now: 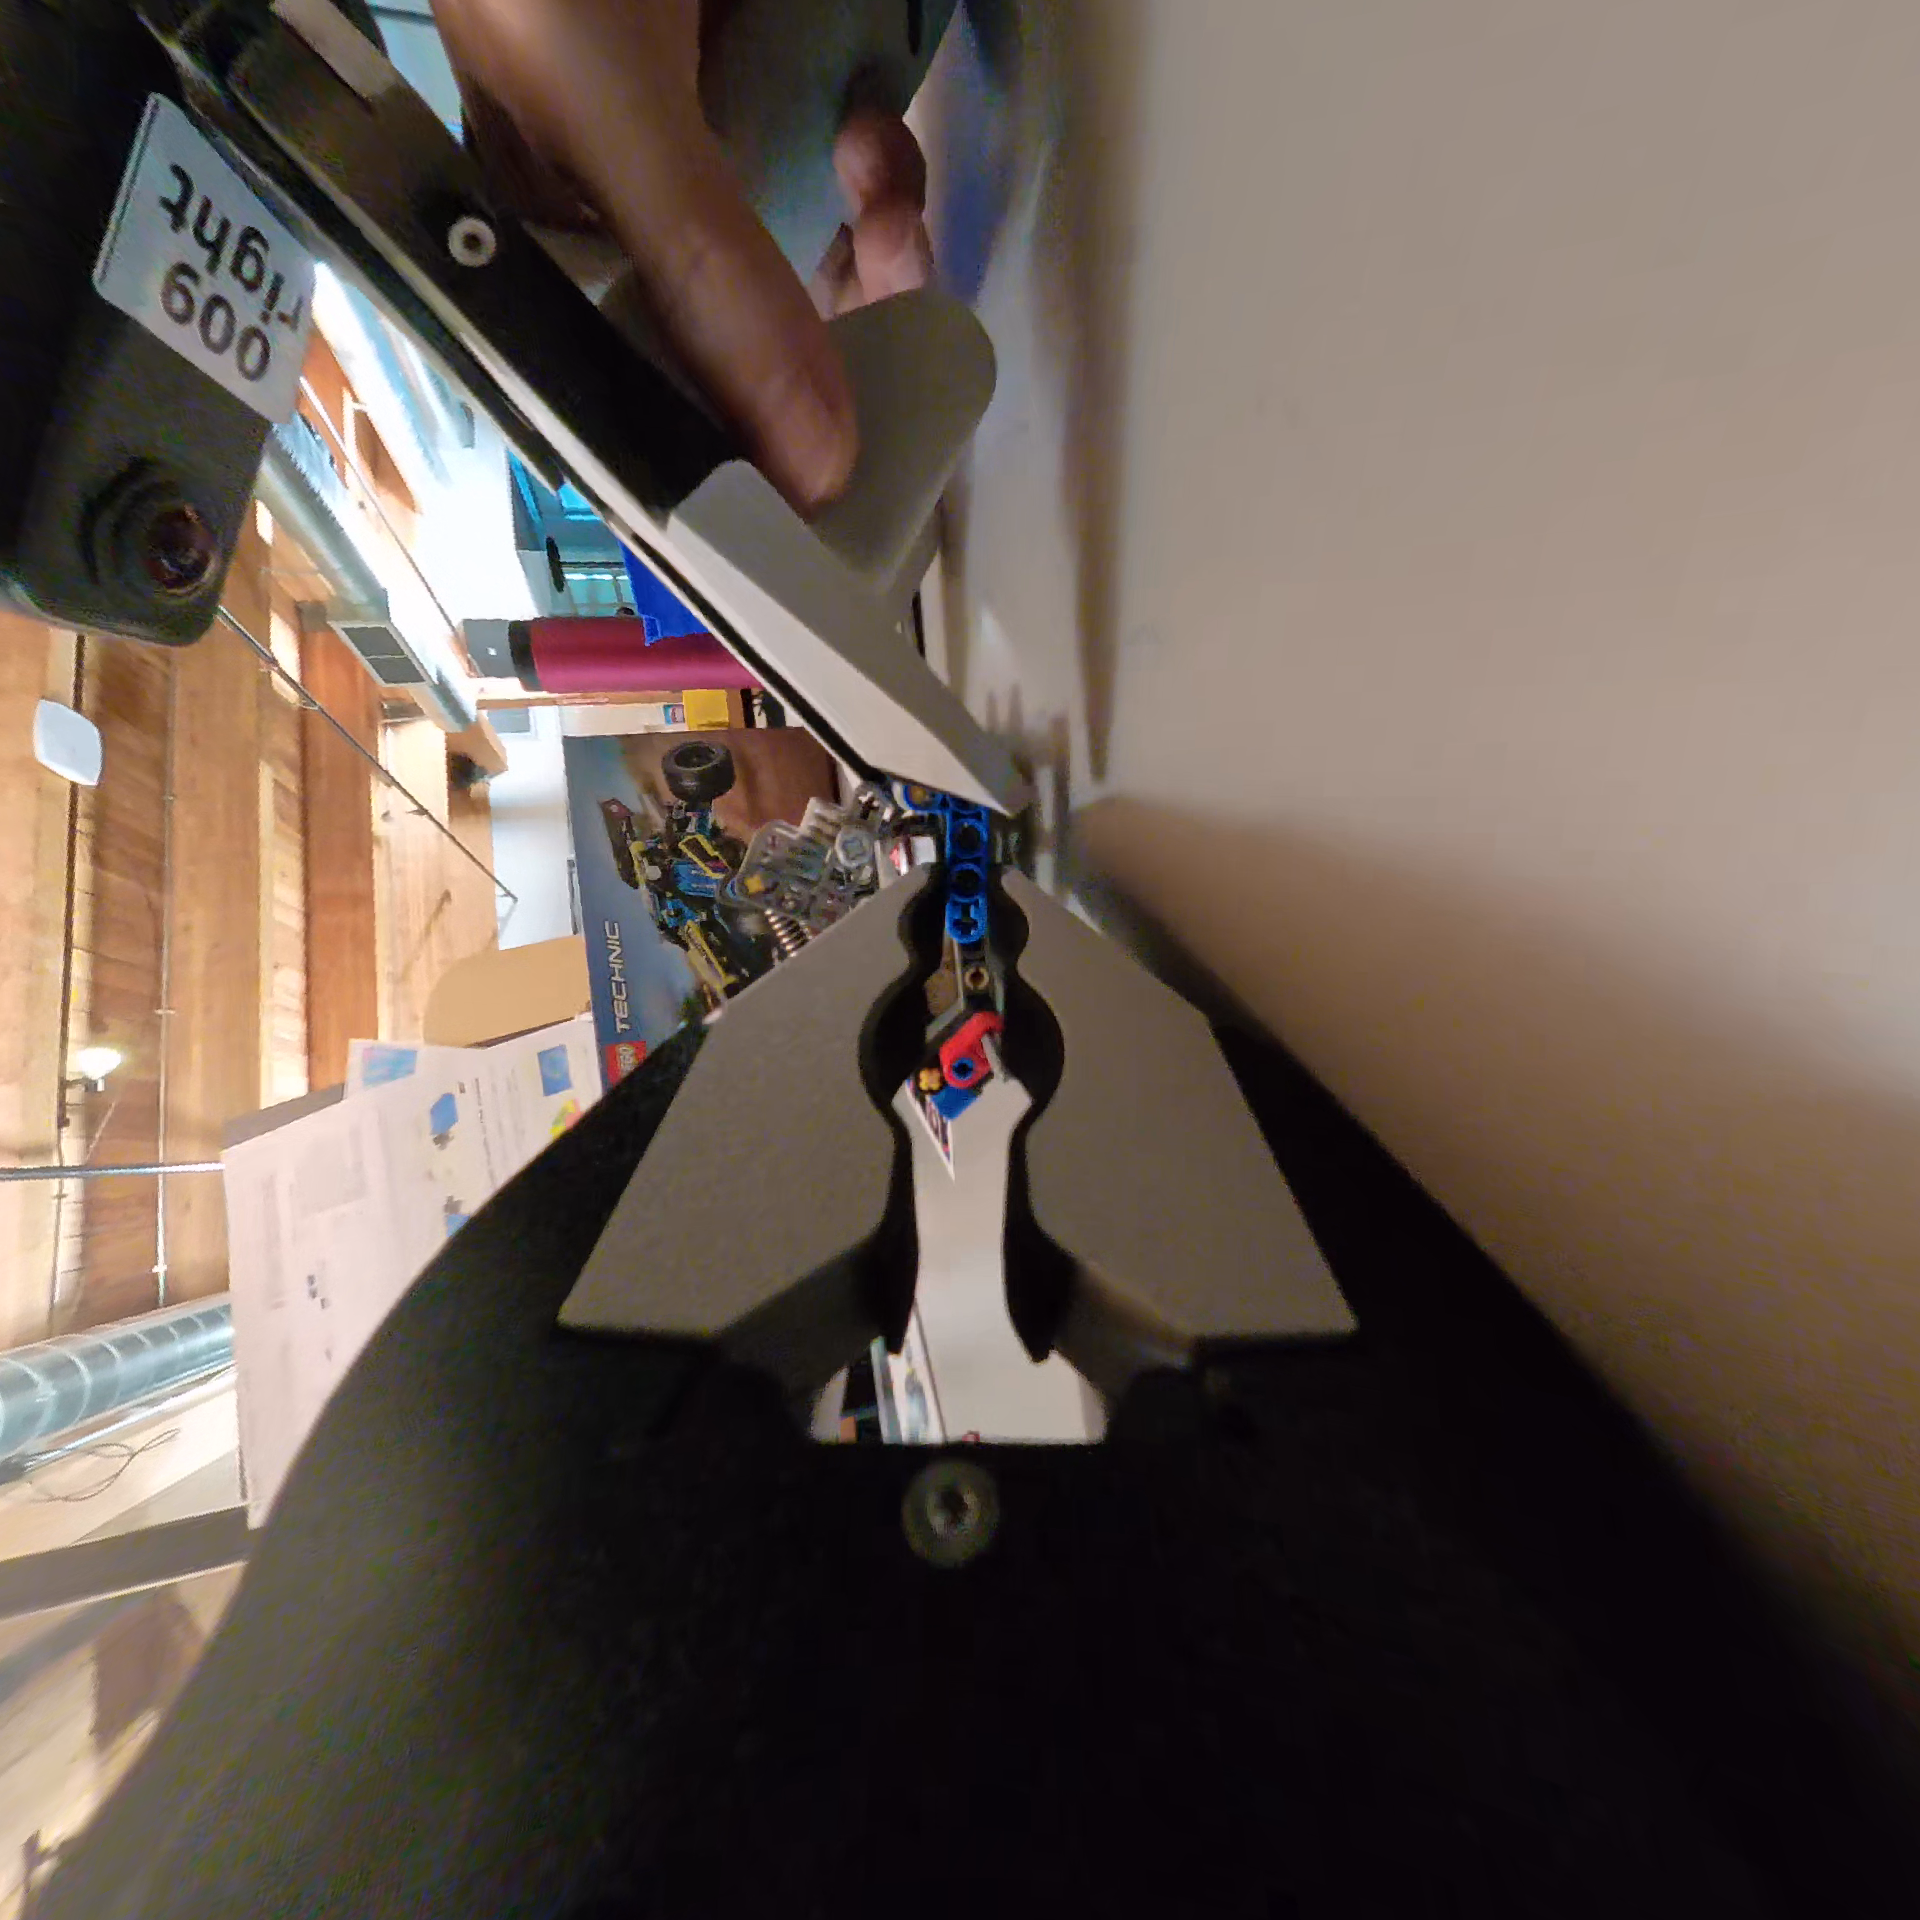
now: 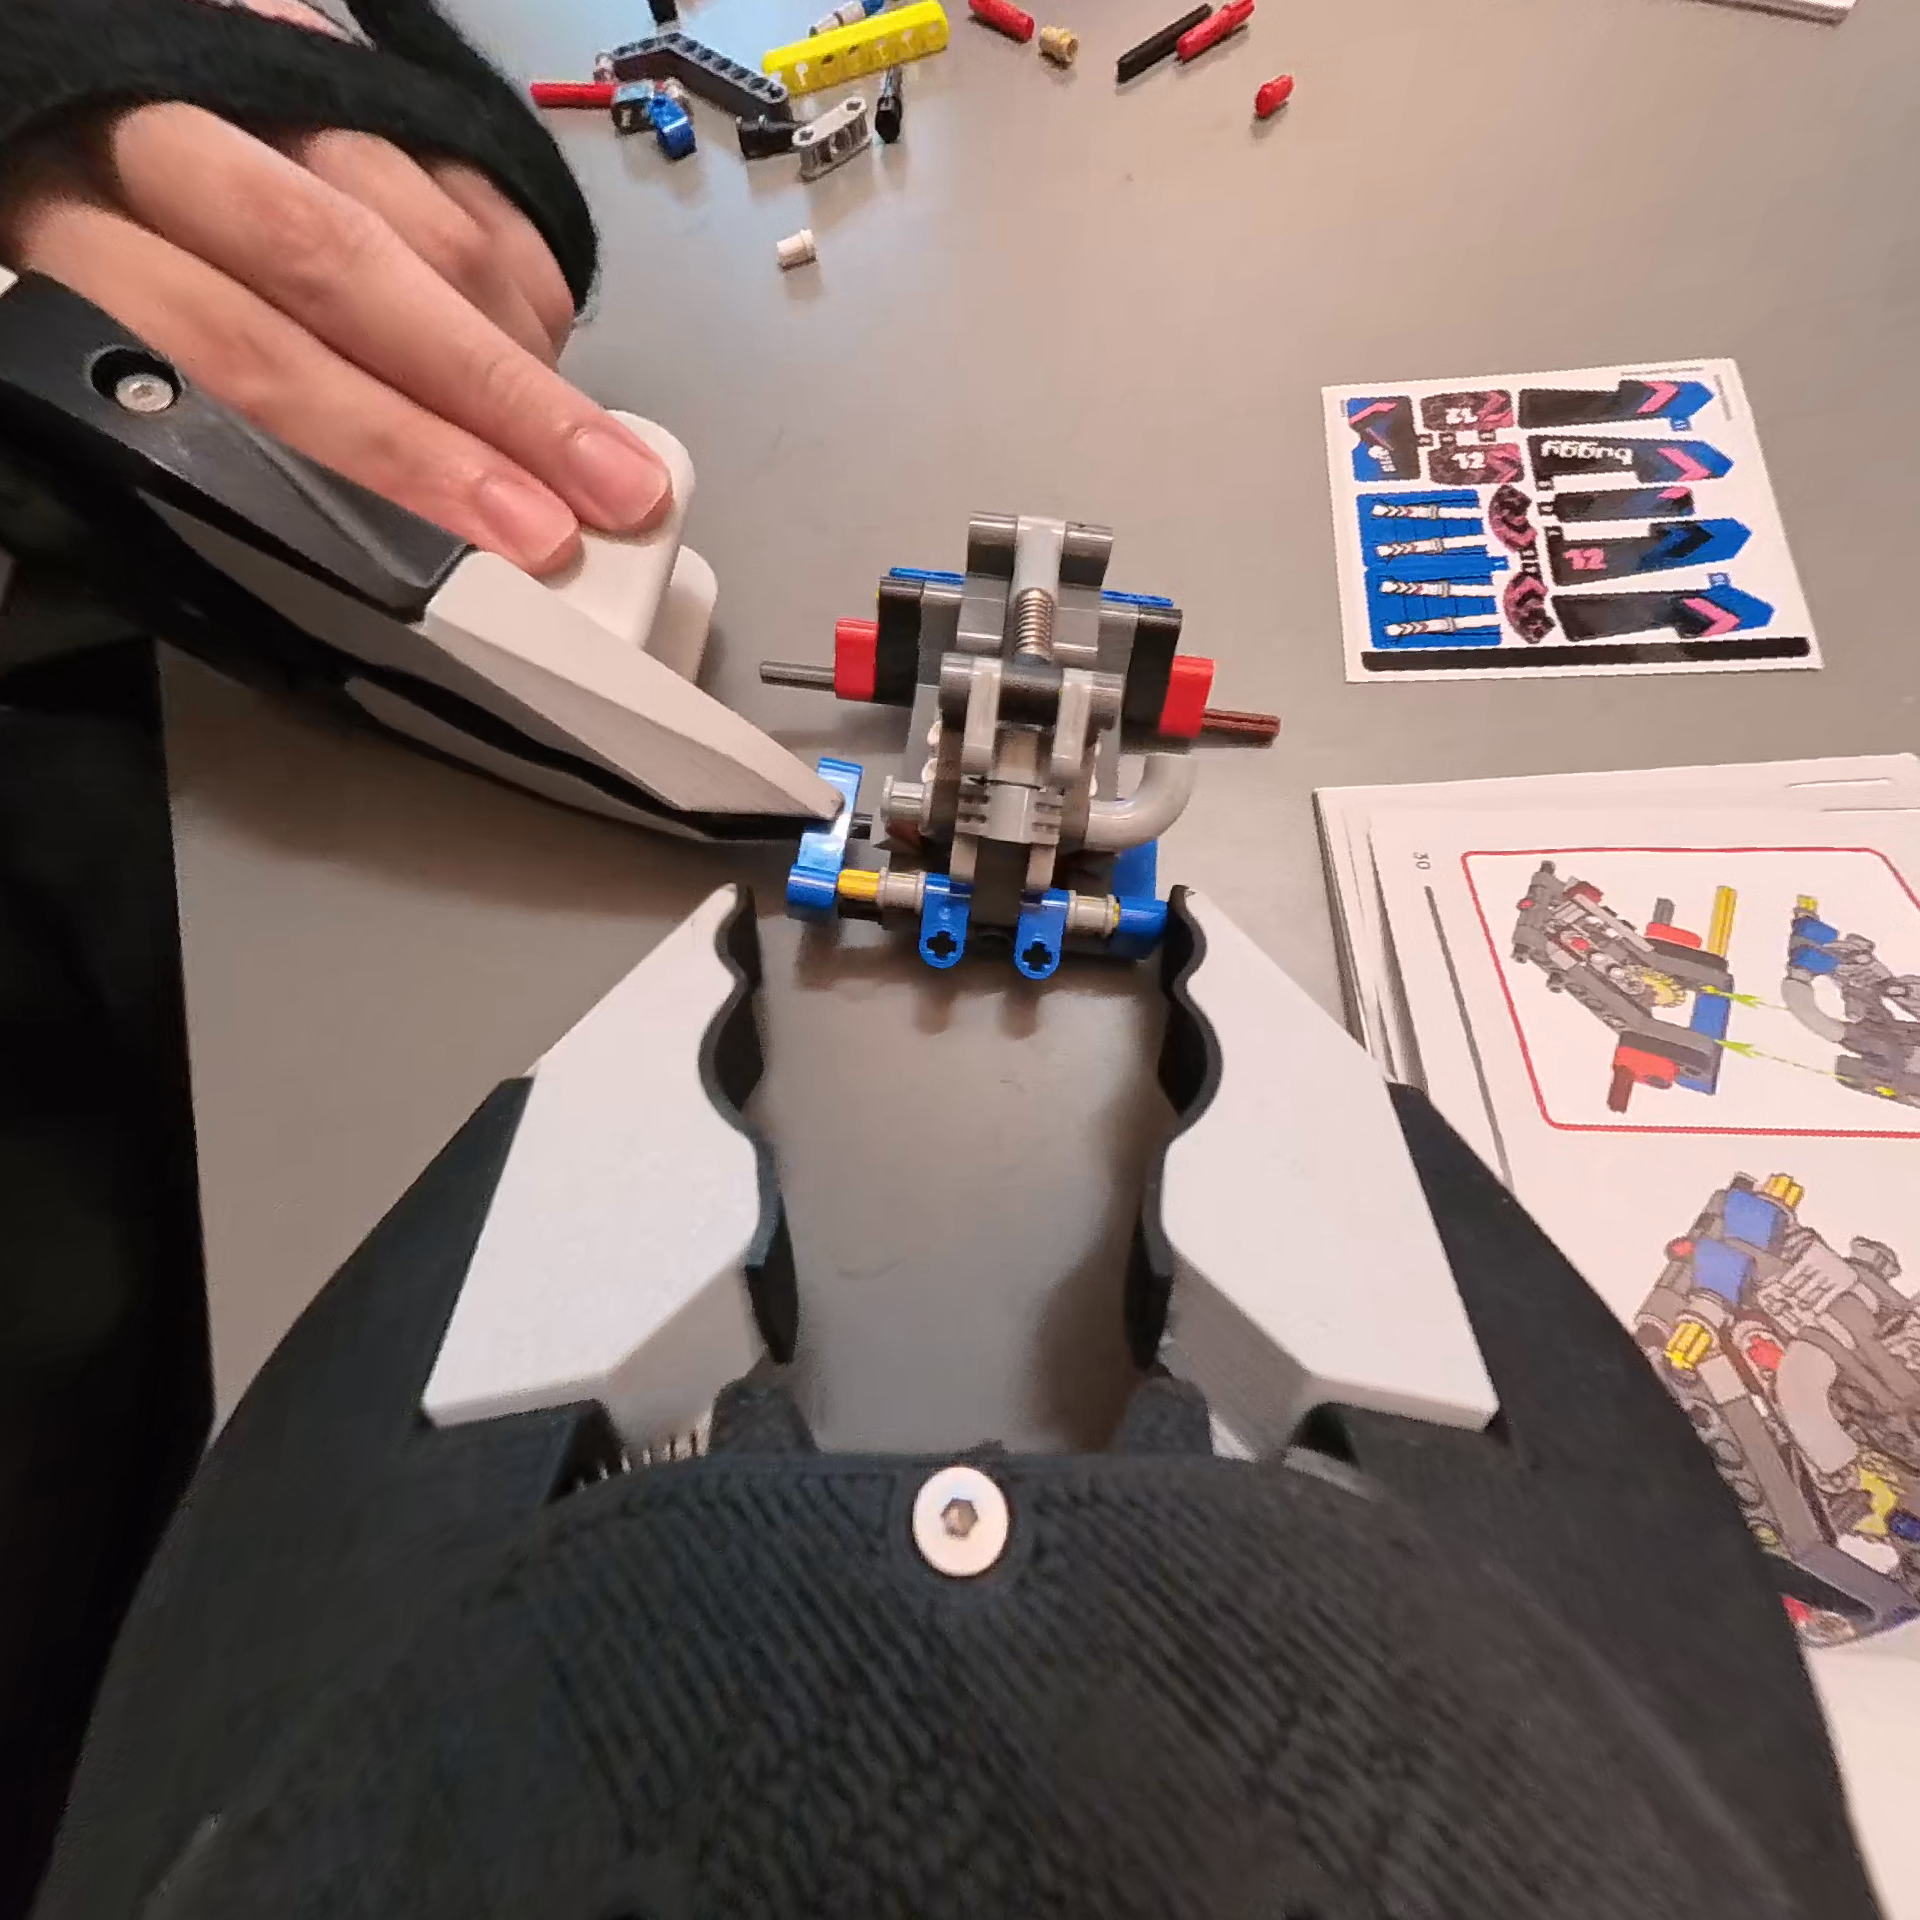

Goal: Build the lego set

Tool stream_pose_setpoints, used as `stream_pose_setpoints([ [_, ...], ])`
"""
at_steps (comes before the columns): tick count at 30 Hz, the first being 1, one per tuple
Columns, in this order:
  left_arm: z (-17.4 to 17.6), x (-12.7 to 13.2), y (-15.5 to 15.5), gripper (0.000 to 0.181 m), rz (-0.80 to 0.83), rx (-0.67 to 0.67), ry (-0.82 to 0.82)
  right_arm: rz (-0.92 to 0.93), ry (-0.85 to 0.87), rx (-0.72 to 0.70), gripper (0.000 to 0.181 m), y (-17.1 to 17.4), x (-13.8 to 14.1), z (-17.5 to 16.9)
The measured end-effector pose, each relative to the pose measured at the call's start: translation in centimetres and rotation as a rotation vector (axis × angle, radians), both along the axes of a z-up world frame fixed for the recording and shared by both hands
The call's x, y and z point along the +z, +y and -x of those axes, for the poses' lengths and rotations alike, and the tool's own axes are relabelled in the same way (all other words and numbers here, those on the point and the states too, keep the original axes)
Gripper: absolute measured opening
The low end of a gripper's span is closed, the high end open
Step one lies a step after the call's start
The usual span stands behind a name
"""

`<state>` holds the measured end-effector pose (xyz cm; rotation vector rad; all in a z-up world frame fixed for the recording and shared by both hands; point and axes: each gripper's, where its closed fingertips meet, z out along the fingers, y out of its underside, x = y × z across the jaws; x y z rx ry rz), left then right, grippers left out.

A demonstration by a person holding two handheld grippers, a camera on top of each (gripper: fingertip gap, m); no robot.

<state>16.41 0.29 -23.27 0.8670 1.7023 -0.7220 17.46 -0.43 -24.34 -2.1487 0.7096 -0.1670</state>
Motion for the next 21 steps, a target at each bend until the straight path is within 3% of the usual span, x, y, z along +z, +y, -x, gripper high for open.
stream_pose_setpoints([
  [12, -0.18, -0.31, 0.04, 0.005, 0.013, 0.015, 0.087, 0.009, -0.006, -0.04, 0.066, -0.32, -0.08, -0.51],
  [14, 0.29, -0.23, 0.01, 0.011, 0.014, -0.013, 0.111, 0.007, -0.003, -0.056, 0.06, -0.49, -0.07, -0.72],
  [16, 0.38, -0.53, 0.15, 0.01, 0.001, -0.009, 0.15, -0.004, 0.012, -0.038, 0.041, -0.32, -0.06, -0.48],
  [21, 0.02, -0.64, 0.57, 0.005, -0.008, 0.007, 0.154, -0.026, 0.032, -0.012, 0.047, -0.11, 0.06, -0.15],
])
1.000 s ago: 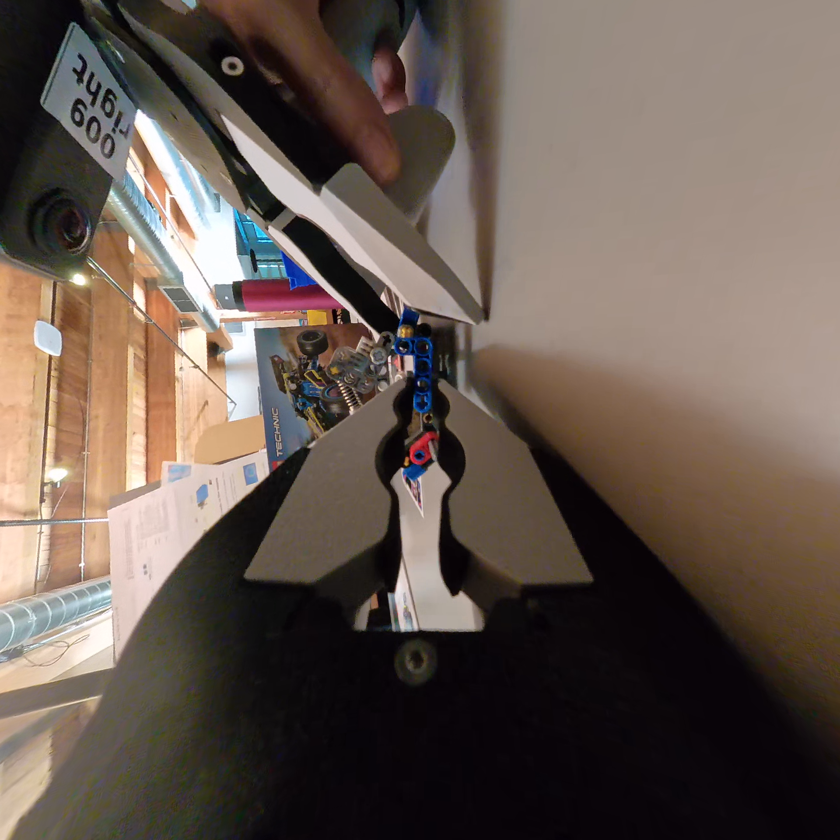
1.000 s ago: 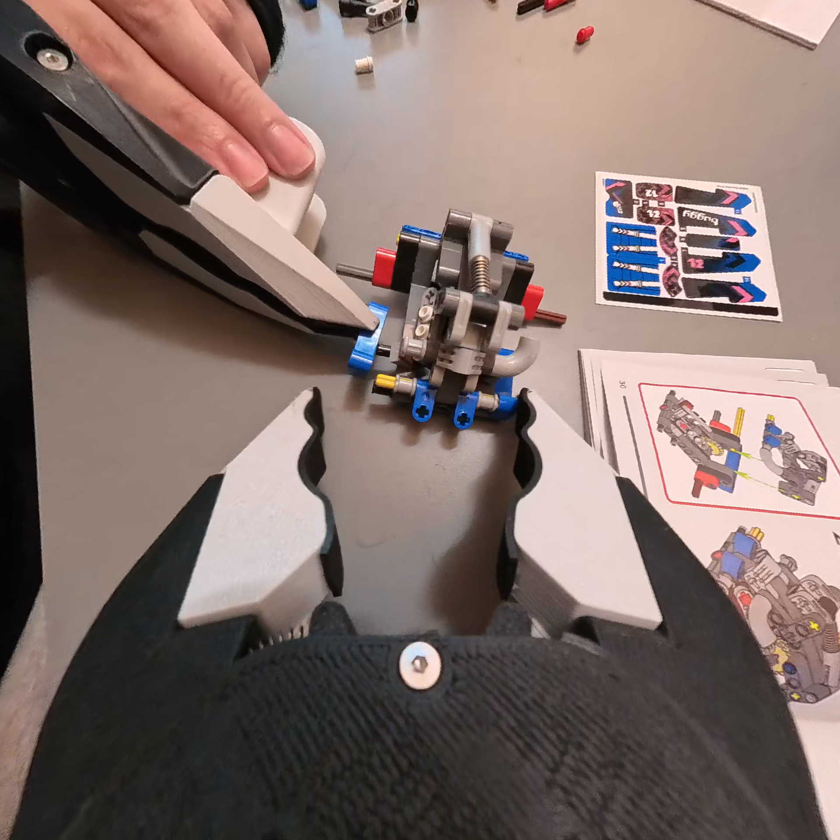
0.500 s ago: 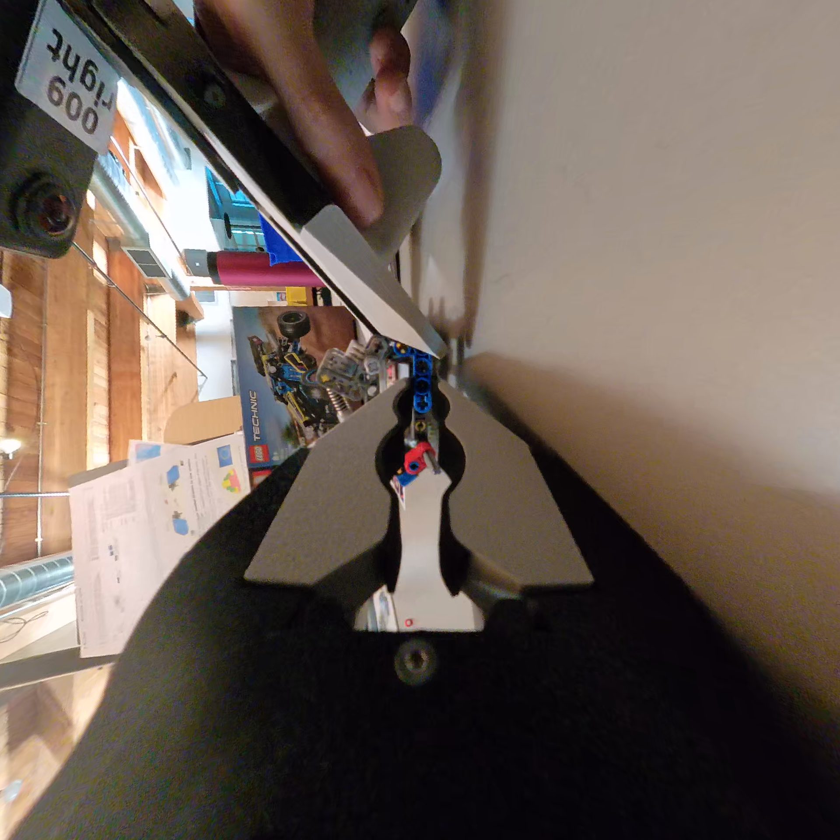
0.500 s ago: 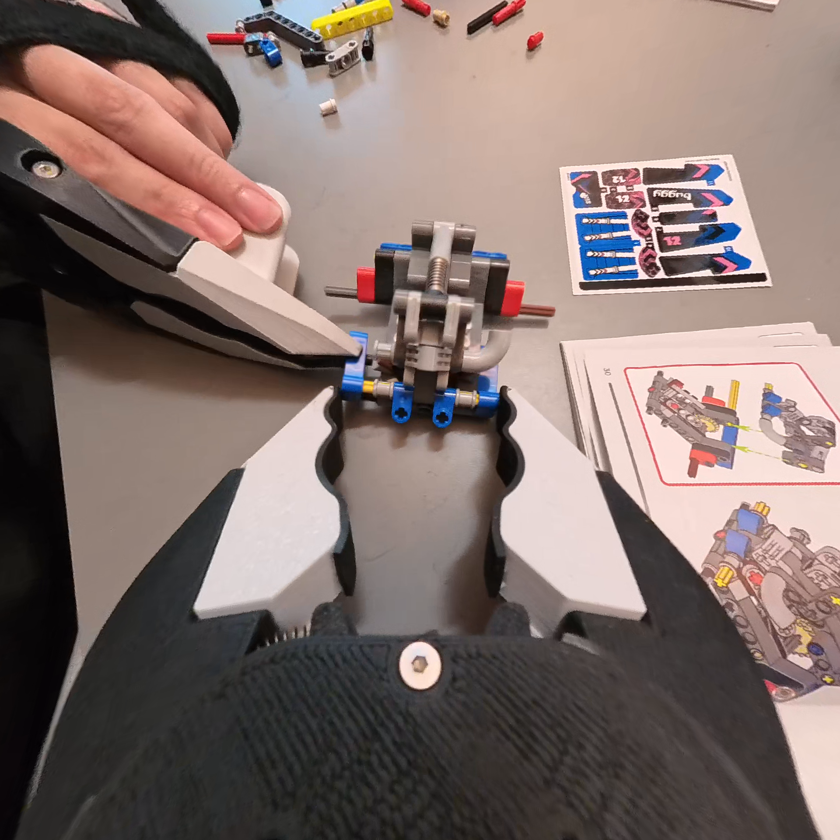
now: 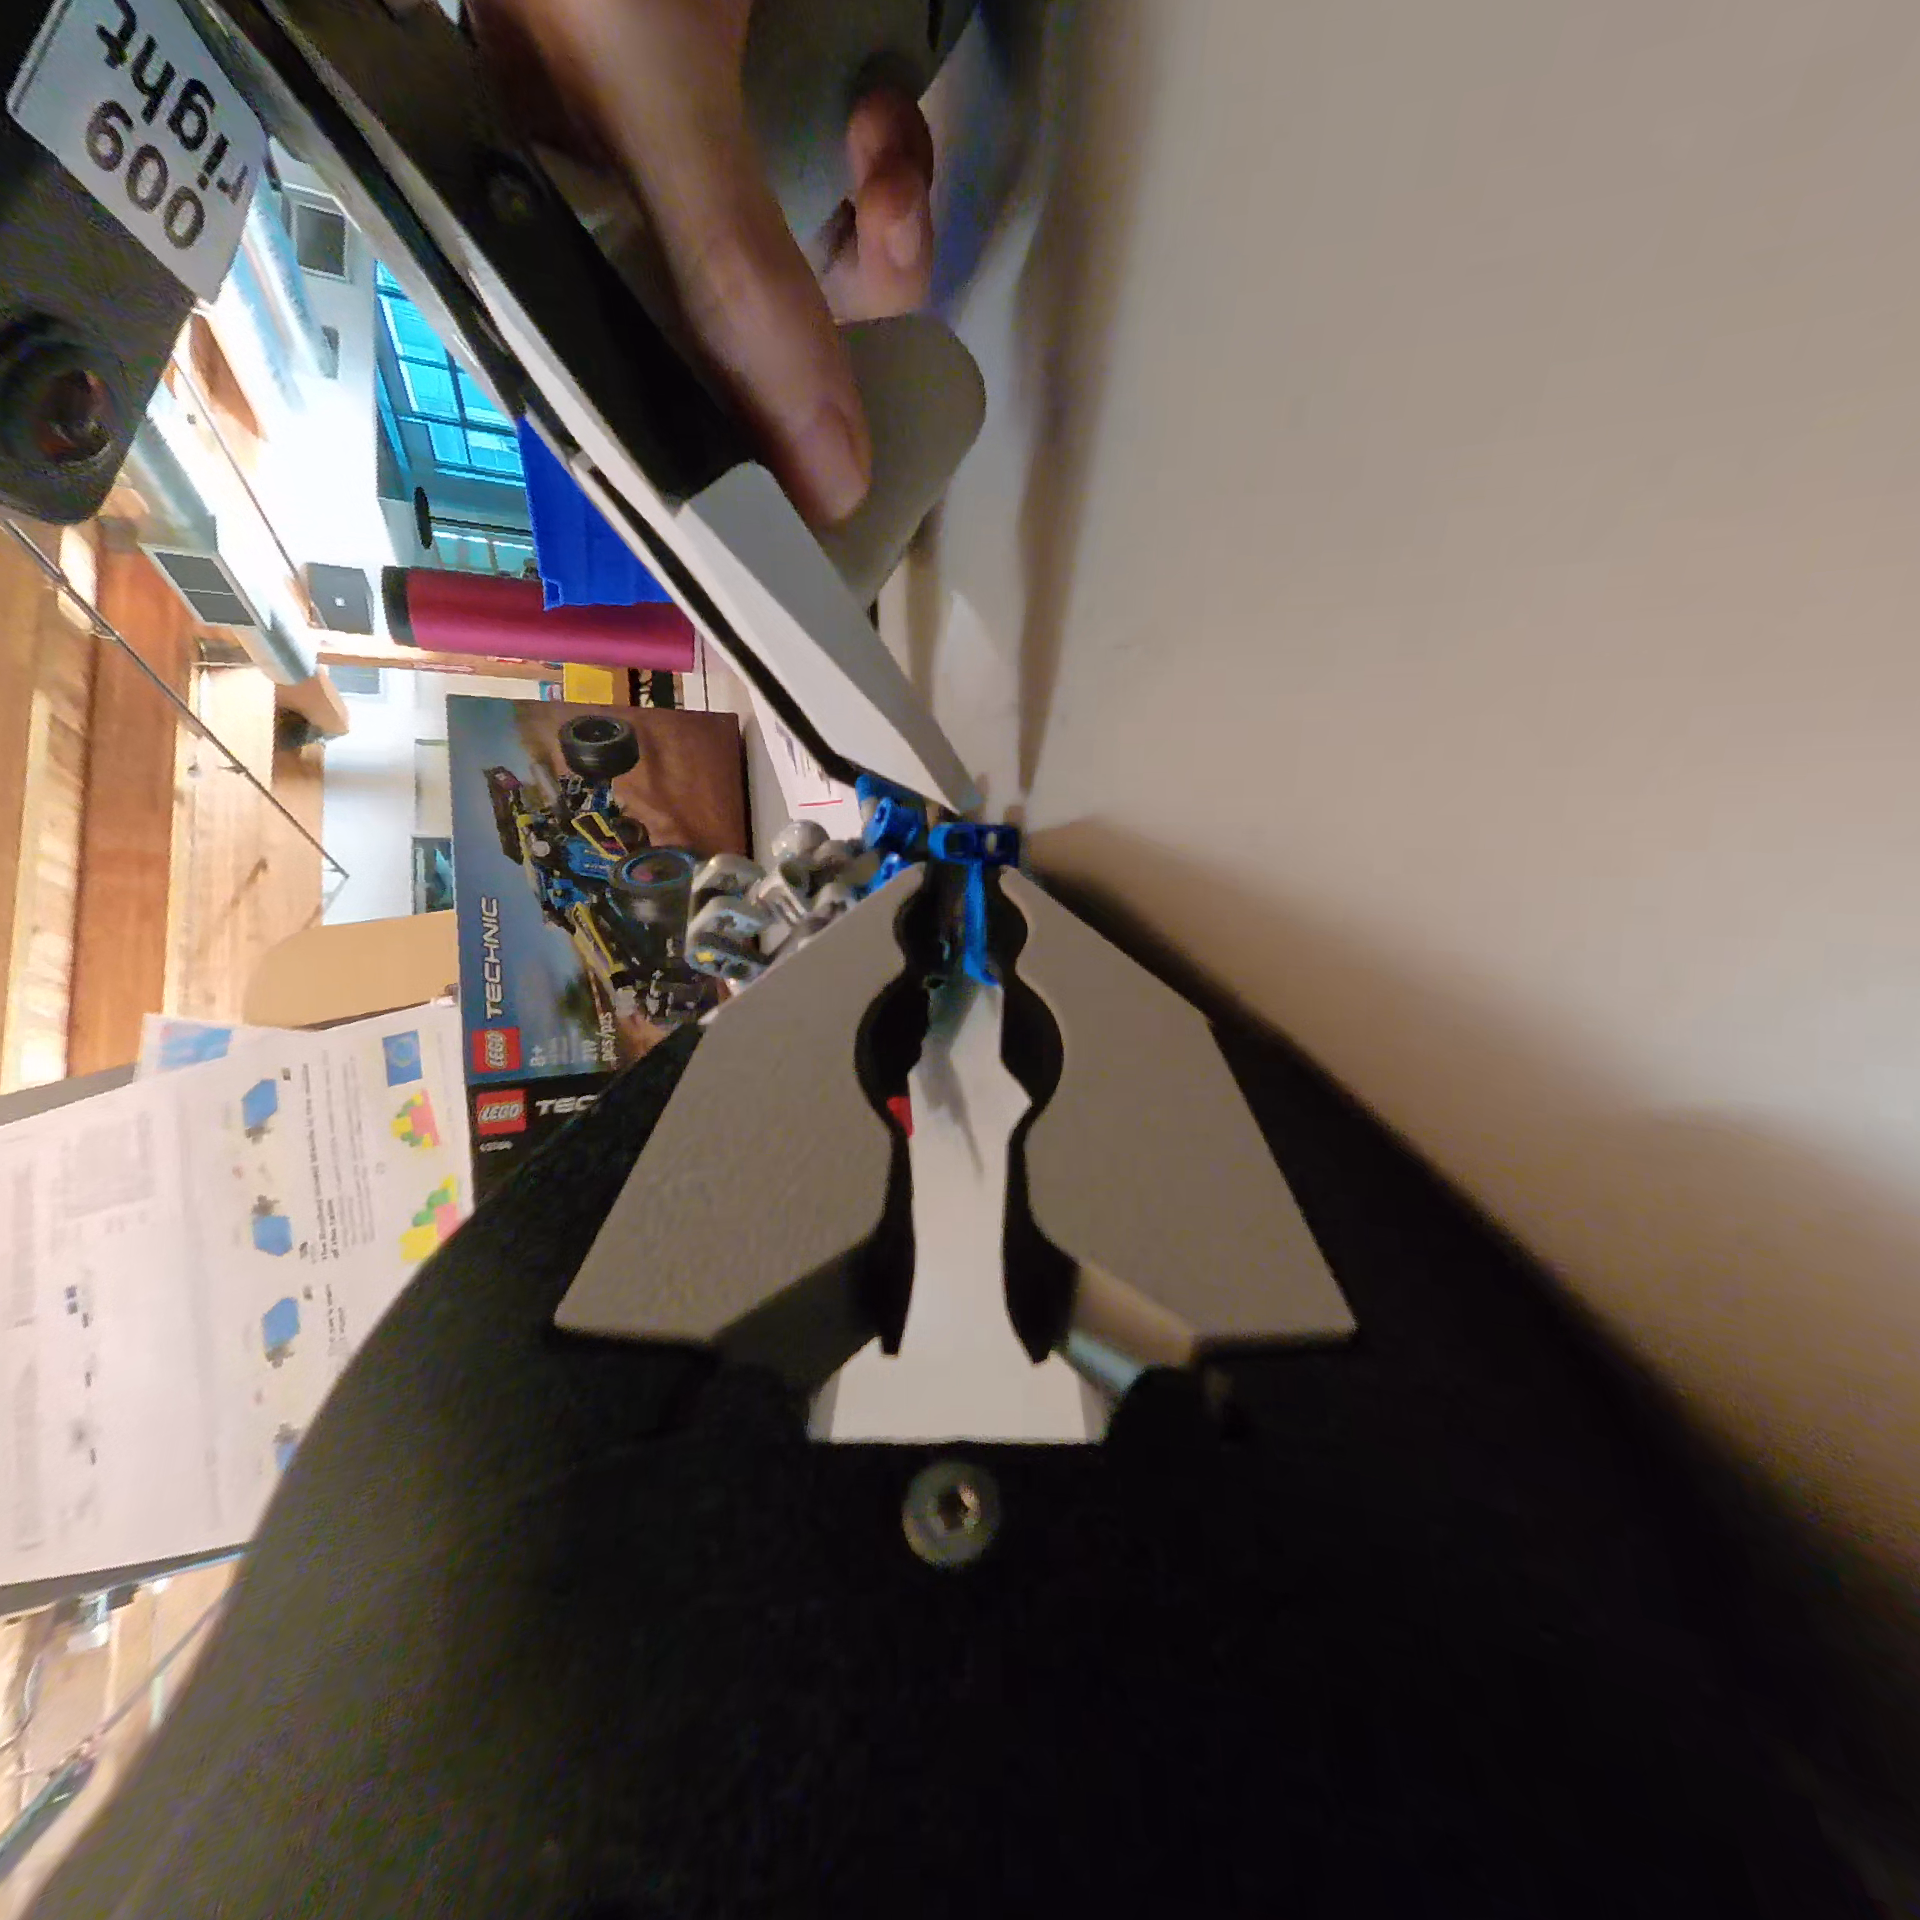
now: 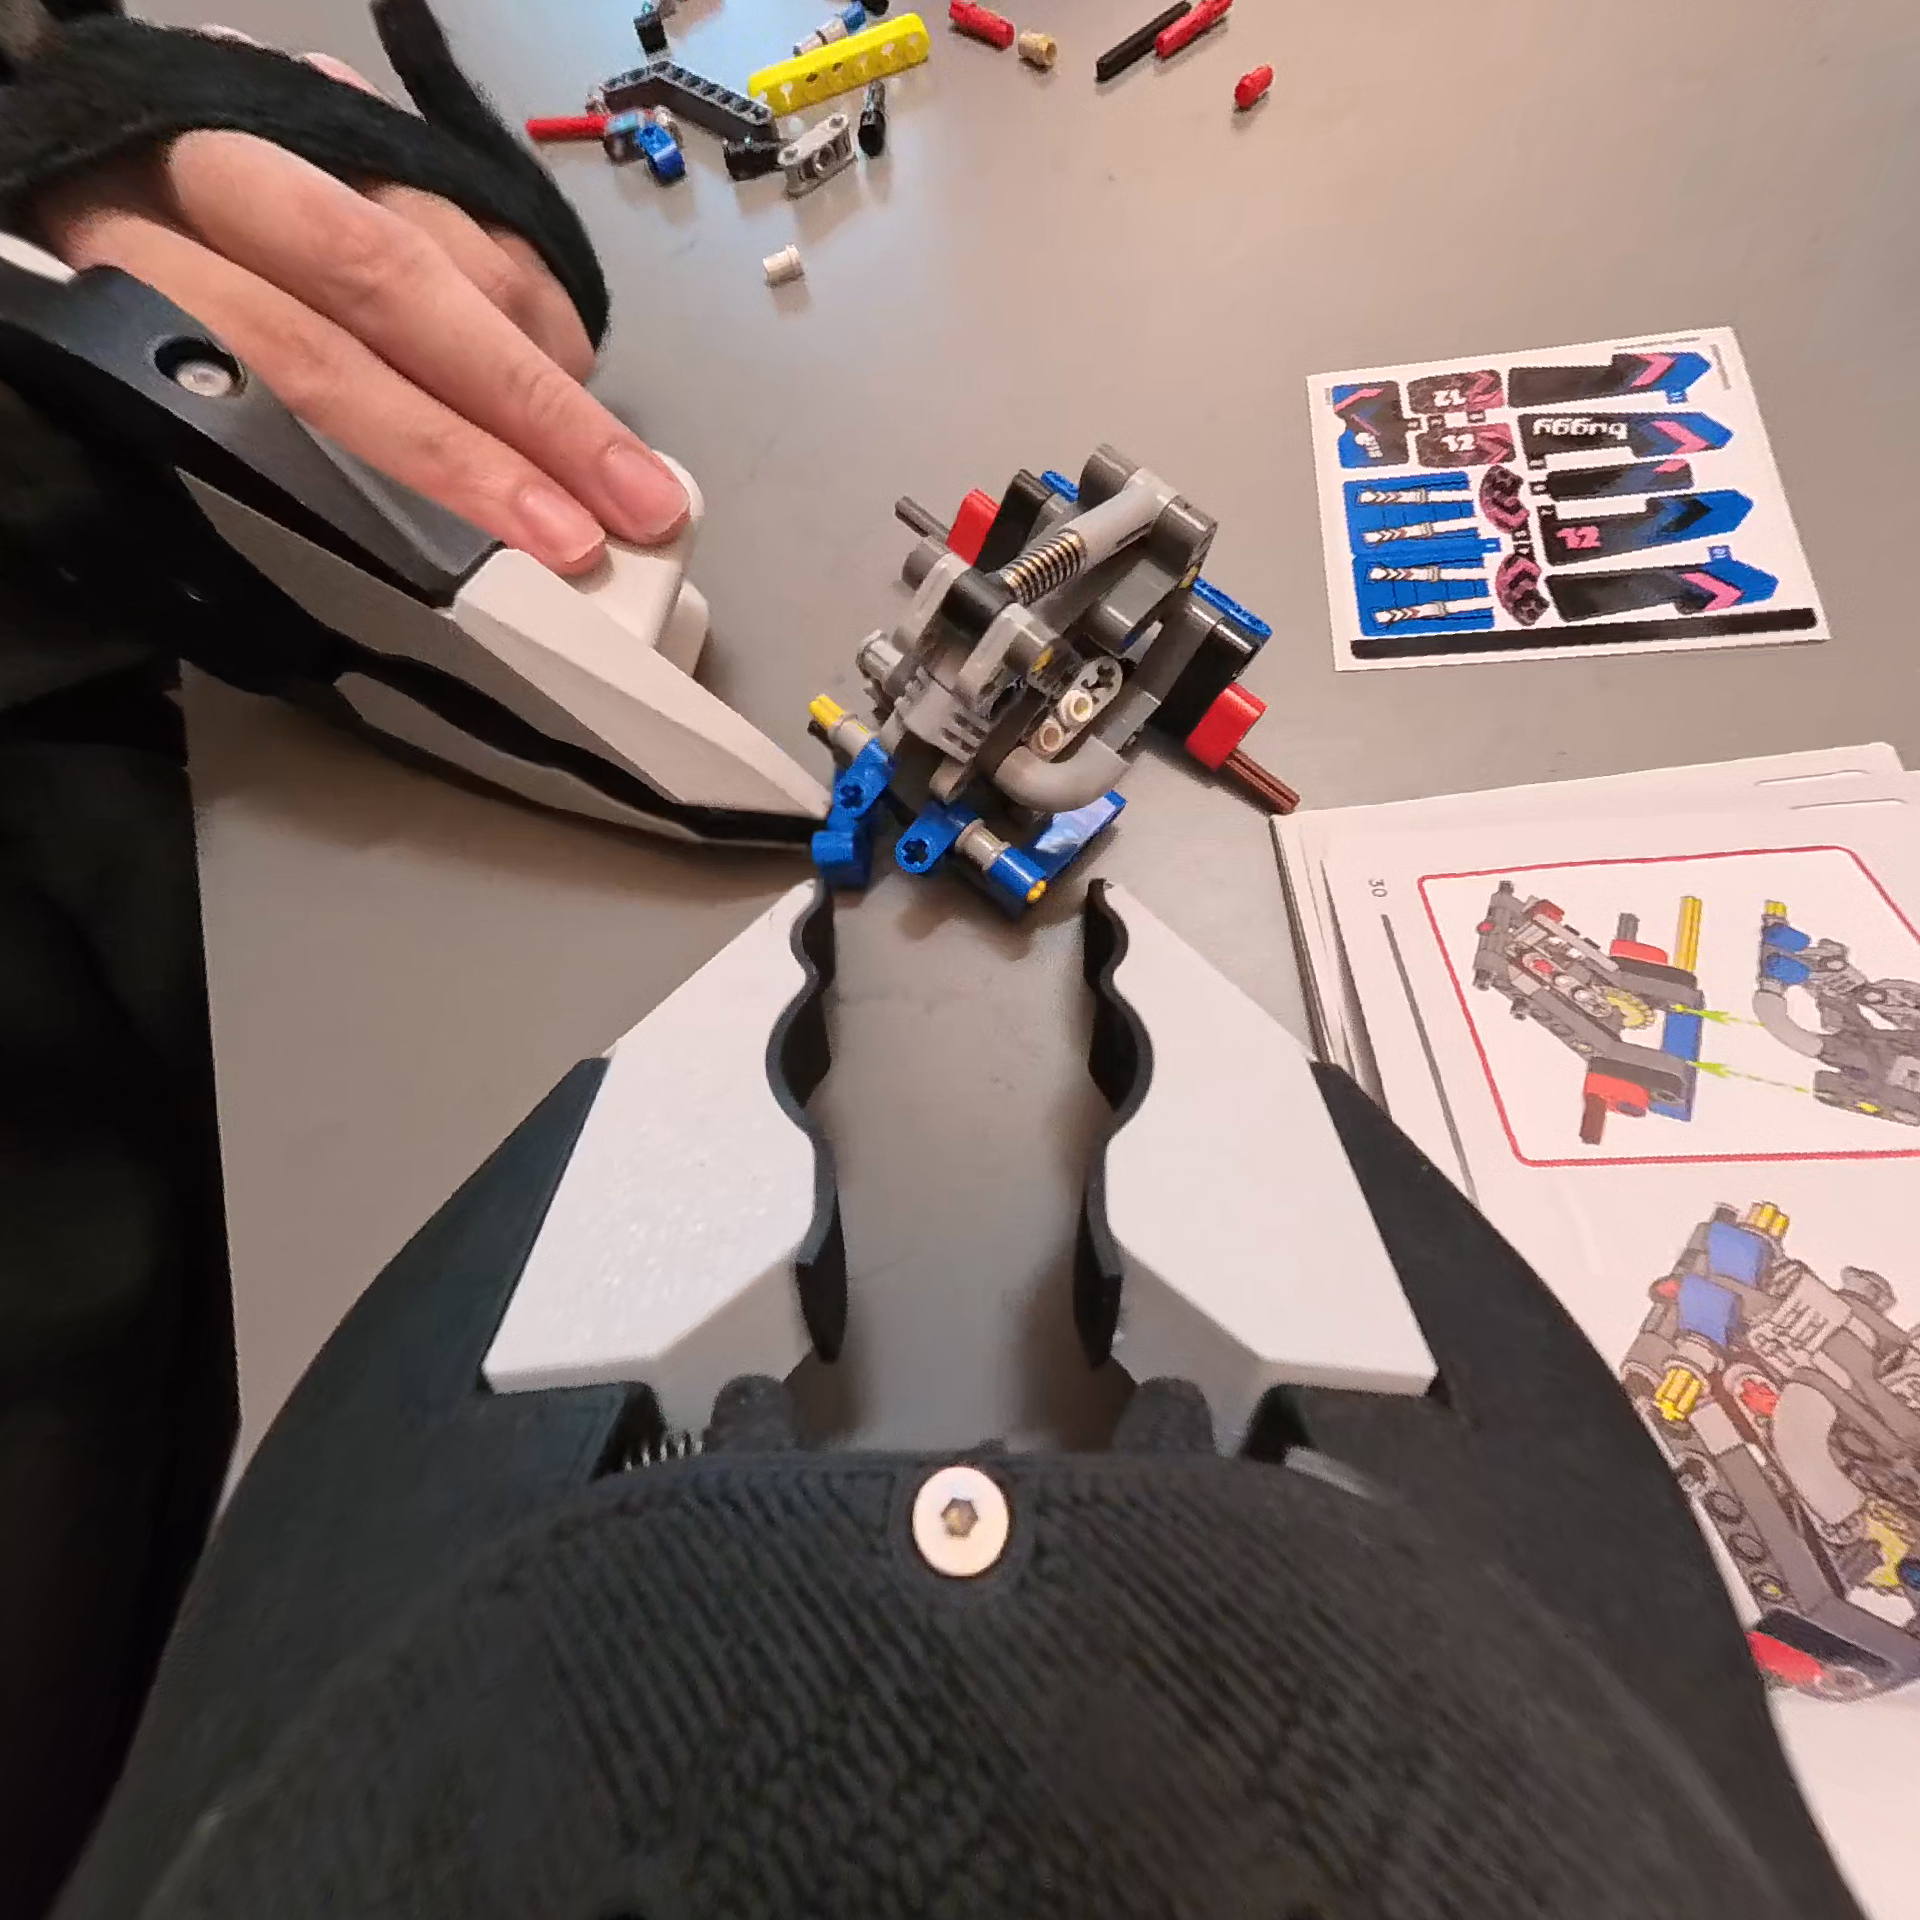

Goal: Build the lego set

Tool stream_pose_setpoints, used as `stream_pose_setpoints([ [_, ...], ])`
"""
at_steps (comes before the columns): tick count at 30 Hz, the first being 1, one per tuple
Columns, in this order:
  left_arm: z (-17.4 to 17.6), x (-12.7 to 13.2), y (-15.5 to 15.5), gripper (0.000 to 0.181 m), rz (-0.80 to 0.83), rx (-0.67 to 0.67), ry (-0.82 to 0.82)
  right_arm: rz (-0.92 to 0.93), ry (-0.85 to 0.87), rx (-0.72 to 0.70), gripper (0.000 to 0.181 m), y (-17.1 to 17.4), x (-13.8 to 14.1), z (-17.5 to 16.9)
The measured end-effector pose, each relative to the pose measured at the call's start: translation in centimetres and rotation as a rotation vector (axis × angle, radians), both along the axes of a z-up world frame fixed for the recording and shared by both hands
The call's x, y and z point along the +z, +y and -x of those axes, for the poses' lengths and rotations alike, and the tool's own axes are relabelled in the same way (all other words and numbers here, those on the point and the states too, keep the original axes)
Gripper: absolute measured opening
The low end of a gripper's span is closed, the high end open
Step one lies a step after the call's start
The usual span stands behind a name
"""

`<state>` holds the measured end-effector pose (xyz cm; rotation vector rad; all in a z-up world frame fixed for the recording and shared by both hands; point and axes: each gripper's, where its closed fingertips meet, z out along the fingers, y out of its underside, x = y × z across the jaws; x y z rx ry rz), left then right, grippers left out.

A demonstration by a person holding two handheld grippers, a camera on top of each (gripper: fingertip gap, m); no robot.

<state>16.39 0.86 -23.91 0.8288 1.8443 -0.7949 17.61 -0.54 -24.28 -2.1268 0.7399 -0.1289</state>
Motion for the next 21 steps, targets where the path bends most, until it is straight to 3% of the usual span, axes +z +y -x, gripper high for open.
stream_pose_setpoints([
  [4, 0.5, -0.3, 1.3, 0.004, -0.031, -0.03, 0.069, 0.023, -0.023, 0.007, 0.045, -0.3, -0.1, 0.1],
  [8, -0.6, -0.1, 3.5, 0.008, -0.001, 0.061, 0.286, 0.132, -0.209, 0.021, 0.036, -0.9, 0.1, -0.3],
  [13, -0.4, 1.2, 3.3, 0.007, 0.115, 0.17, 0.602, 0.197, -0.355, 0.118, 0.024, 0.4, 2.1, 1.4],
  [17, -1.9, 0.0, 3.7, 0.005, 0.126, 0.318, 0.844, 0.272, -0.3, 0.02, 0.019, 0.5, 1.6, 2.0],
  [19, -1.8, -0.4, 3.3, 0.002, 0.107, 0.309, 0.904, 0.365, -0.292, -0.03, 0.018, -0.4, 0.8, 1.8],
  [21, -1.7, -0.6, 2.5, 0.001, 0.103, 0.302, 0.914, 0.33, -0.232, 0.026, 0.018, 0.4, -0.1, 2.6],
])
